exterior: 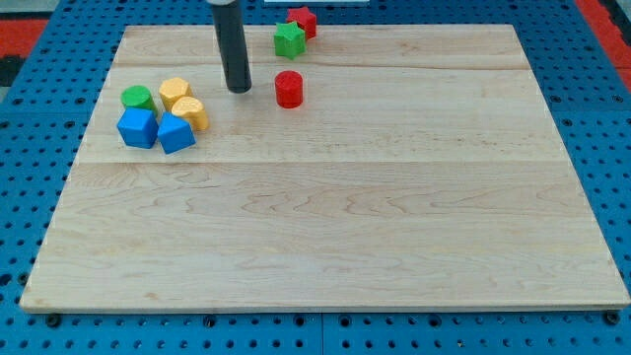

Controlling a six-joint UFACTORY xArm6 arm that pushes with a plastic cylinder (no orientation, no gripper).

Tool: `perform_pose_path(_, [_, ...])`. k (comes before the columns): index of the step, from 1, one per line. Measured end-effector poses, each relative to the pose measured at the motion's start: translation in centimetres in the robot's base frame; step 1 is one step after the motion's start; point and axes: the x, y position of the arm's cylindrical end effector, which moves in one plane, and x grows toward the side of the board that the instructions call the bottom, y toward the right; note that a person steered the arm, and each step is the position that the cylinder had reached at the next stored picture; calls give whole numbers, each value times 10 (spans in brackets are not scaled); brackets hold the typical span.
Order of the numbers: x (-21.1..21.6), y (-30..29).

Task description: Move the red circle close to the green and red star

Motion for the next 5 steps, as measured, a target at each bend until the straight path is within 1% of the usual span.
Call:
perform_pose_path(1, [8,56])
perform_pose_path(2, [-31,117])
perform_pose_path(3, [-62,129])
perform_pose_path(4, [-29,130])
perform_pose_path(5, [-16,170])
